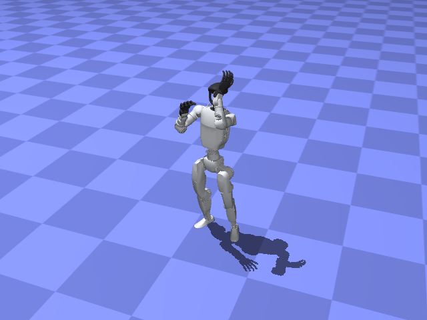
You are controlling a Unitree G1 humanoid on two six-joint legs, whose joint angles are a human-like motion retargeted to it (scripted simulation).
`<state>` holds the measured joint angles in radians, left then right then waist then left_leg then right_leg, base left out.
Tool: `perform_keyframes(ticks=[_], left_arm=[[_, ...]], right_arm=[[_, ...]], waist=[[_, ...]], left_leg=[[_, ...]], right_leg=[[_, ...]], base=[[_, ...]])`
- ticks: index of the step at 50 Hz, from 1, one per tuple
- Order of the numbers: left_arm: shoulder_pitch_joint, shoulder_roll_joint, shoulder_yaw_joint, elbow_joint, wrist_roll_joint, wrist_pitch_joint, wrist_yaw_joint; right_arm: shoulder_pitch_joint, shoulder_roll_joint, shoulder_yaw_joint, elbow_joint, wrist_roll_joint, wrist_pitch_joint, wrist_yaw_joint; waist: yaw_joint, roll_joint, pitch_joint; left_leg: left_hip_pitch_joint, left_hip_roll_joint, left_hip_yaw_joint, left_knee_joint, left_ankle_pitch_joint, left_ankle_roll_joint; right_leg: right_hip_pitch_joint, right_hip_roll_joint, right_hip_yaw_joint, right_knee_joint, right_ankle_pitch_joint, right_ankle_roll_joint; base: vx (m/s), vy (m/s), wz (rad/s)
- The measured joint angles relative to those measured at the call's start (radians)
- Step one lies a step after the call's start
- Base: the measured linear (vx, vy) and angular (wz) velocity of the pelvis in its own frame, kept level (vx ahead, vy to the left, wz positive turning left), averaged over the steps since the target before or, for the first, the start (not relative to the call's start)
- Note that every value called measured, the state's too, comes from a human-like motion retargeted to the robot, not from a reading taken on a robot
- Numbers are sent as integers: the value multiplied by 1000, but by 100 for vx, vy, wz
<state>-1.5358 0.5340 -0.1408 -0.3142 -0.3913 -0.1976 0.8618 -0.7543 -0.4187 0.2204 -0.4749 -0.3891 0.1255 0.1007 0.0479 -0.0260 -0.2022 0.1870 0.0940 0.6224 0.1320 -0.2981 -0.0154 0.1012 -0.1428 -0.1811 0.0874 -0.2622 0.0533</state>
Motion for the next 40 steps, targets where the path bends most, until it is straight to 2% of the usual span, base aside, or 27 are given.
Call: perform_keyframes(ticks=[5, 7, 8, 10, 12, 13, 15, 17, 21, 24, 32, 40], left_arm=[[-155, 319, -102, 92, 652, 283, 120], [-234, 436, -207, 160, 826, 363, 154], [-299, 497, -286, 232, 919, 411, 240], [-533, 575, -583, 528, 968, 458, 300], [-787, 534, -977, 982, 920, 449, 114], [-873, 481, -1148, 1216, 901, 429, -75], [-887, 401, -1259, 1570, 896, 386, -447], [-876, 375, -1259, 1734, 866, 383, -564], [-868, 415, -1259, 1673, 939, 396, -321], [-827, 432, -1259, 1607, 1009, 385, -257], [-831, 408, -1259, 1596, 896, 358, -481], [-795, 416, -1259, 1559, 708, 343, -596]], right_arm=[[-56, -27, 37, 24, 30, -79, 27], [-103, -33, 81, 47, 40, -103, 38], [-137, -34, 113, 66, 41, -122, 7], [-241, -26, 201, 145, 33, -141, -77], [-312, 6, 271, 225, 17, -132, -142], [-351, 27, 305, 266, 4, -112, -161], [-410, 31, 371, 333, -19, -67, -173], [-434, 41, 397, 370, -27, -45, -181], [-434, 17, 392, 365, -27, -57, -231], [-422, -30, 403, 343, -35, -62, -258], [-398, -41, 367, 319, -1, -43, -189], [-373, 10, 337, 315, 33, -27, -150]], waist=[[-49, 62, -14], [-69, 92, -9], [-82, 107, 0], [-113, 133, 37], [-141, 142, 55], [-155, 146, 70], [-144, 177, 96], [-134, 195, 118], [-88, 203, 156], [-42, 214, 163], [-68, 212, 161], [-105, 171, 175]], left_leg=[[5, 8, 63, 3, 20, -24], [0, 11, 87, 2, 28, -37], [-3, 13, 97, 4, 31, -42], [-5, 19, 111, 13, 36, -48], [-9, 22, 122, 23, 42, -47], [-11, 23, 127, 29, 47, -44], [-10, 25, 136, 39, 60, -35], [-7, 27, 149, 53, 71, -26], [-2, 29, 168, 85, 78, -14], [-4, 27, 167, 102, 71, -12], [-17, 27, 111, 86, 41, -31], [-40, 18, 66, 76, 32, -38]], right_leg=[[-35, 11, 50, 15, 19, 8], [-53, 17, 68, 14, 29, 13], [-61, 19, 74, 13, 36, 19], [-66, 22, 82, 10, 50, 32], [-71, 23, 86, 6, 66, 41], [-73, 23, 89, 5, 75, 44], [-74, 21, 94, 5, 97, 52], [-75, 20, 106, 5, 116, 52], [-69, 12, 125, 3, 134, 49], [-61, 4, 122, -2, 126, 45], [-43, 4, 63, -6, 89, 14], [-37, -4, 15, -16, 74, 5]], base=[[3, -2, -60], [0, -1, -56], [-3, -1, -47], [-5, 0, -37], [-6, 0, -30], [-7, 0, -29], [-8, 2, -30], [-6, 2, -36], [-4, 2, -28], [0, 0, 0], [-2, 2, 37], [-6, 1, 29]])
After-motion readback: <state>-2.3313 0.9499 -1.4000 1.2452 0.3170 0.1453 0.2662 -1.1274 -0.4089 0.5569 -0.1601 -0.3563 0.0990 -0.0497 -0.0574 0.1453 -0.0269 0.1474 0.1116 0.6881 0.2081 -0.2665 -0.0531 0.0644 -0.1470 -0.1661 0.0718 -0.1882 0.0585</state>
